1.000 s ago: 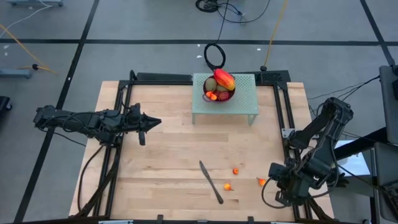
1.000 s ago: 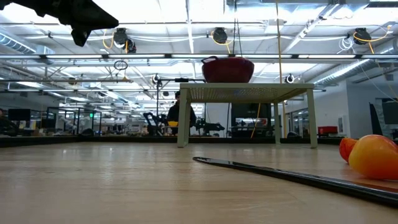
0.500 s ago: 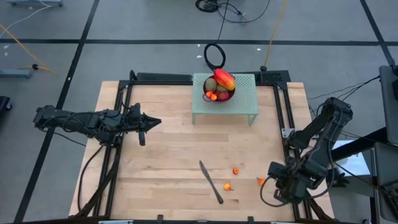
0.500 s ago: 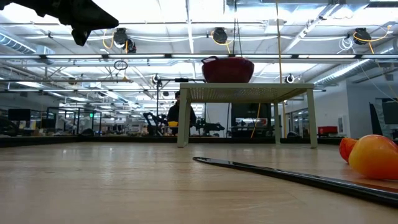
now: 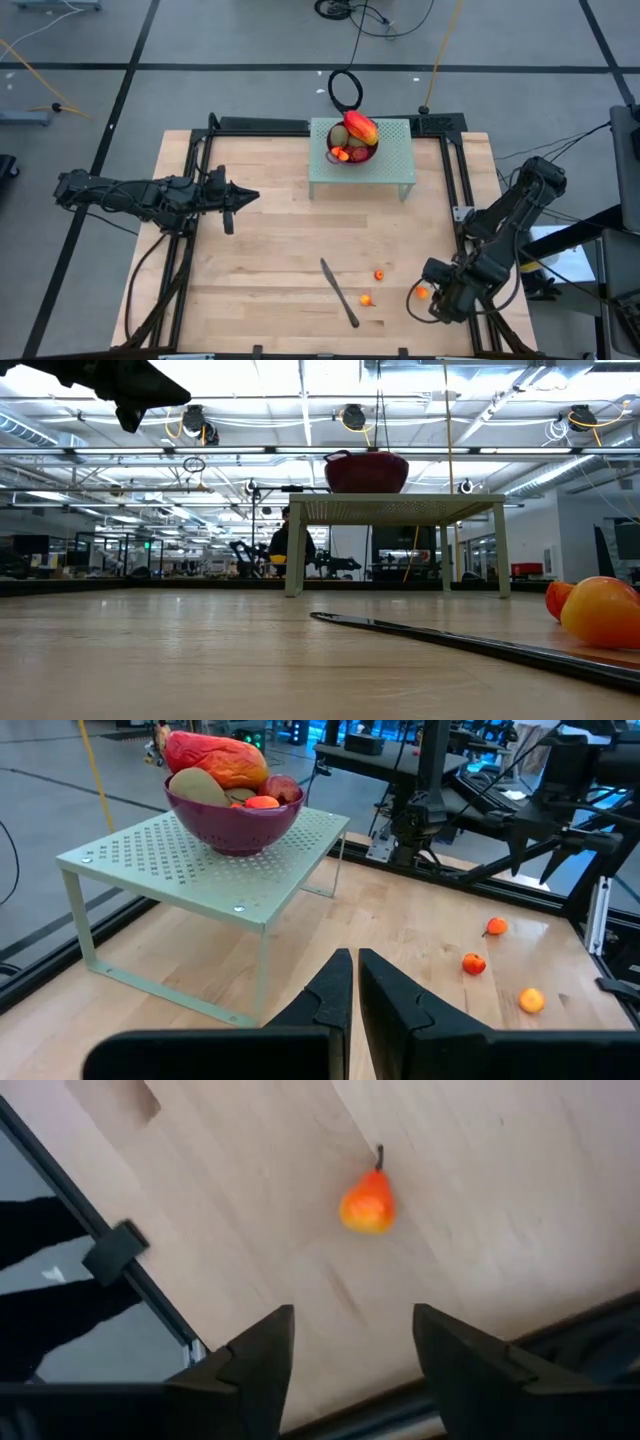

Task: Pick & Place Fruit
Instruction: Put the orange pear into the violet strainer bowl on the shelf

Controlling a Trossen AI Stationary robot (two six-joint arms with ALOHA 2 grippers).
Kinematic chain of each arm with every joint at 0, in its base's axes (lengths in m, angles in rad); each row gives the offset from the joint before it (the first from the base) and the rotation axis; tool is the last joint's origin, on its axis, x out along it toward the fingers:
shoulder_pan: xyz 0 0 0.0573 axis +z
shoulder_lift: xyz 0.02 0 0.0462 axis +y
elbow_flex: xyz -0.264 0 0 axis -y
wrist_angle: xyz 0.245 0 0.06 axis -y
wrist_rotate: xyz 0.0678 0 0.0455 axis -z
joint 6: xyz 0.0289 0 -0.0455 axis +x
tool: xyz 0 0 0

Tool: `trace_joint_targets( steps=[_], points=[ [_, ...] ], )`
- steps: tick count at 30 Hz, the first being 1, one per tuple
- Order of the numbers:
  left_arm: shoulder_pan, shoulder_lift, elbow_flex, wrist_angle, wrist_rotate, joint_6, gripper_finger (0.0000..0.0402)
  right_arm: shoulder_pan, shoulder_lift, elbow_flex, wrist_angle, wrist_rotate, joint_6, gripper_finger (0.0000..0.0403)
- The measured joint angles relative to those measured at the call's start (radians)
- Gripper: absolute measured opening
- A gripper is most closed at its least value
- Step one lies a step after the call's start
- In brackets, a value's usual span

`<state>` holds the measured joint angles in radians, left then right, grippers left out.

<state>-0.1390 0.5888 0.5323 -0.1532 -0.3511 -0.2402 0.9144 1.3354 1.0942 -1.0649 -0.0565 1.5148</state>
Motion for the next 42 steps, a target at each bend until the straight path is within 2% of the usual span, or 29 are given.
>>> trace_joint_targets(
  steps=[9,14,33,42],
  points=[
    [0.000,0.000,0.000,0.000,0.000,0.002,0.0021,-0.064,0.000,-0.062,0.086,-0.001,-0.006,0.0243],
    [0.000,0.000,0.000,0.000,0.000,0.002,0.0021,-0.097,0.000,-0.115,0.165,-0.077,-0.014,0.0256],
    [0.000,0.000,0.000,0.000,0.000,0.002,0.0021,-0.131,0.000,-0.271,0.369,-0.078,0.017,0.0242],
    [0.000,0.000,0.000,0.000,0.000,0.002,0.0021,-0.156,0.000,-0.301,0.388,-0.079,0.007,0.0242]
  ],
)
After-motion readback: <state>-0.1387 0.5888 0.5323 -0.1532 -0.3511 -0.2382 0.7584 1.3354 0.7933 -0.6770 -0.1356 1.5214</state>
